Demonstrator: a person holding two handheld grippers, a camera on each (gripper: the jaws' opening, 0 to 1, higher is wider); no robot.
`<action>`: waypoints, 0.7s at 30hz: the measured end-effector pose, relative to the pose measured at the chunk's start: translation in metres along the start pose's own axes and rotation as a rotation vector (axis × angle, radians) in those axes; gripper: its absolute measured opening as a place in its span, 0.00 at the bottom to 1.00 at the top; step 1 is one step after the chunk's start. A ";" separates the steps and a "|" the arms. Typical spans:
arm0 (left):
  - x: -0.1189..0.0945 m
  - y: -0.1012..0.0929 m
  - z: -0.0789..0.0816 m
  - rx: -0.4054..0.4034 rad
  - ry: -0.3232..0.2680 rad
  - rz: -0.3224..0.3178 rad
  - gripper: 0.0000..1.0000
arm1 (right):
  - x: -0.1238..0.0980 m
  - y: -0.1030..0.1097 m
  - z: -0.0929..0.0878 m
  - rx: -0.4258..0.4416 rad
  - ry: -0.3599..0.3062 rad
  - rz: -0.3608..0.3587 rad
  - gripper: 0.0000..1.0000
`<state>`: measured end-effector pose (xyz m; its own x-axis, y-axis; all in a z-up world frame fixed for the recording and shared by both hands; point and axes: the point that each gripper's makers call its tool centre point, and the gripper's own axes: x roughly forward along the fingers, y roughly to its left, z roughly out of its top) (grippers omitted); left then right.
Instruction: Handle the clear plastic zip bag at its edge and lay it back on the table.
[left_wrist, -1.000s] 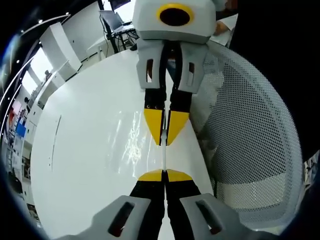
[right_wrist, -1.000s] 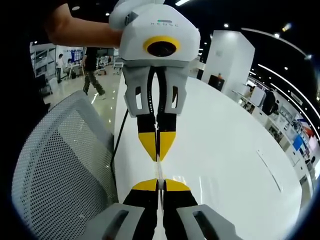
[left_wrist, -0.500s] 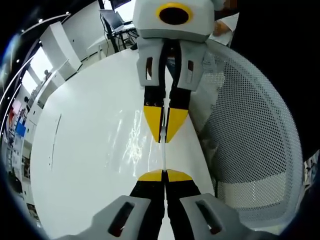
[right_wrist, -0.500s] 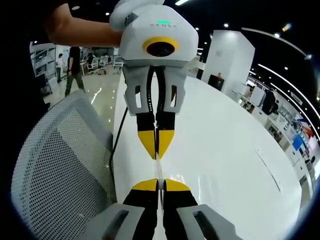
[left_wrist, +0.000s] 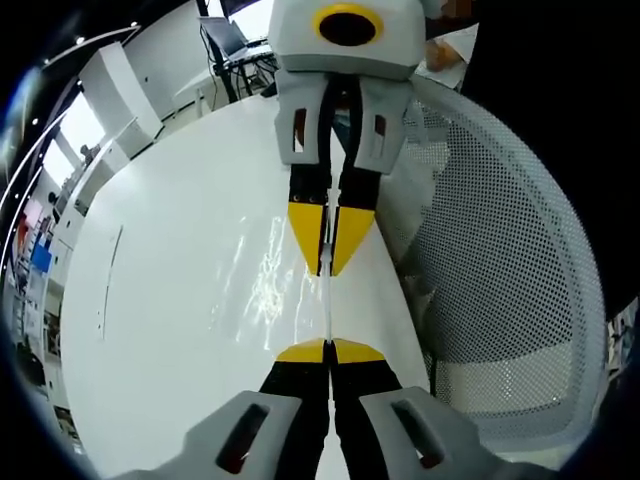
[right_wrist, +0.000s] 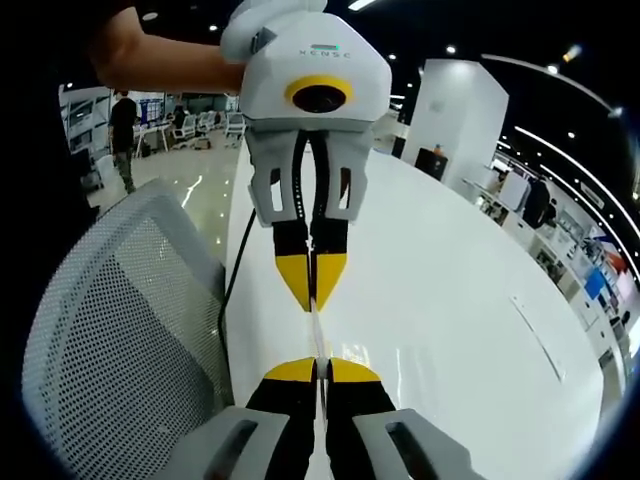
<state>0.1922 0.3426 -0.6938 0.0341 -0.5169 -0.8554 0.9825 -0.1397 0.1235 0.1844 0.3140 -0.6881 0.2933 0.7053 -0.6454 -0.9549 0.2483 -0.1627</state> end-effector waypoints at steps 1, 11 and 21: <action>0.000 0.000 -0.001 0.000 0.001 0.001 0.00 | 0.000 0.000 0.000 -0.001 0.001 0.000 0.00; -0.001 0.001 -0.001 0.000 0.004 0.005 0.00 | -0.001 -0.001 -0.001 -0.003 0.005 -0.002 0.00; -0.002 0.001 0.000 -0.004 -0.001 0.008 0.00 | -0.002 -0.002 -0.002 -0.003 0.005 -0.003 0.00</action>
<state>0.1934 0.3429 -0.6919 0.0422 -0.5189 -0.8538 0.9828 -0.1322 0.1289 0.1857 0.3113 -0.6880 0.2962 0.7010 -0.6488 -0.9541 0.2485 -0.1671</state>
